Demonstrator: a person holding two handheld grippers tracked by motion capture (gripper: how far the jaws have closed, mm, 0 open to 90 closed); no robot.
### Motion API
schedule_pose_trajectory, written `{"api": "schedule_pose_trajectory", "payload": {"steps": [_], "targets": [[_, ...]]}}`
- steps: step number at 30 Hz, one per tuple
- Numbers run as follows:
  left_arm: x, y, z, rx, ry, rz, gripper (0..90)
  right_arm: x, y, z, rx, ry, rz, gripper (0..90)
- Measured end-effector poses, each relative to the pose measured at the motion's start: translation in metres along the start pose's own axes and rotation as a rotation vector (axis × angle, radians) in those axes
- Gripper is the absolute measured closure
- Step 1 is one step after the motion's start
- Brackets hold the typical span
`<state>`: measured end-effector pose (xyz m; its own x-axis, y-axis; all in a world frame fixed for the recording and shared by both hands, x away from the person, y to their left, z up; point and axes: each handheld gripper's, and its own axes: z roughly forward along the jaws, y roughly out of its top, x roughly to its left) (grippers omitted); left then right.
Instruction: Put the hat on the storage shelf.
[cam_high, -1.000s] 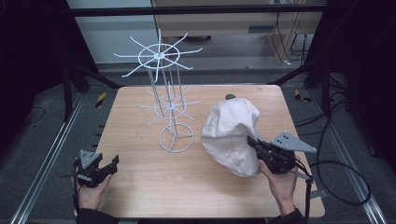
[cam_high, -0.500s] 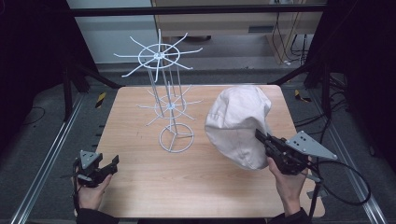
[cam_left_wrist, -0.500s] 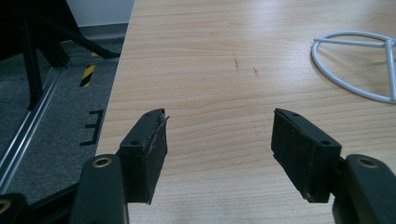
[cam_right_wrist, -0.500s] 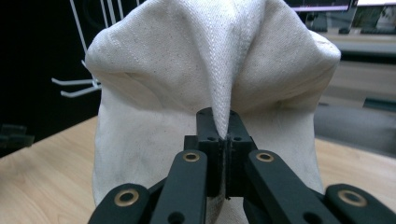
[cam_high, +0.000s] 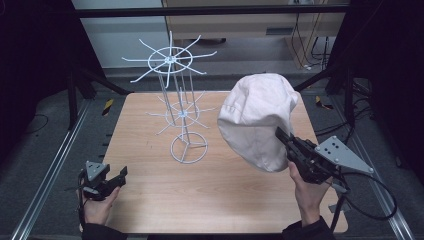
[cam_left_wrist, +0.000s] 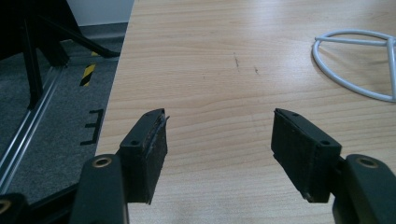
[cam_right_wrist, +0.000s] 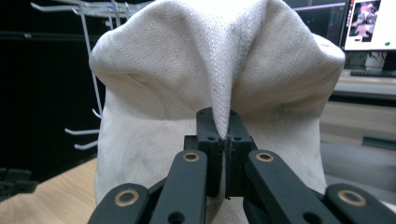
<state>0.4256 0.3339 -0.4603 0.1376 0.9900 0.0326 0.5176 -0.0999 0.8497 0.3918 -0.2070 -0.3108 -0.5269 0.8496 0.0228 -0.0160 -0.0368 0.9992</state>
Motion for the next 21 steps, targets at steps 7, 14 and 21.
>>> {"api": "schedule_pose_trajectory", "payload": {"steps": [7,14,21], "targets": [[0.0,0.0,0.0,0.0,0.001,0.001,35.9,0.011,0.013,0.008,-0.054,0.037,-0.004,88.4],[0.001,0.0,0.0,0.001,0.001,0.001,35.9,0.019,0.02,0.011,-0.08,0.064,-0.022,88.4],[0.0,0.0,0.0,0.002,0.0,0.001,35.9,0.021,0.03,0.006,-0.124,0.075,-0.026,88.4]]}}
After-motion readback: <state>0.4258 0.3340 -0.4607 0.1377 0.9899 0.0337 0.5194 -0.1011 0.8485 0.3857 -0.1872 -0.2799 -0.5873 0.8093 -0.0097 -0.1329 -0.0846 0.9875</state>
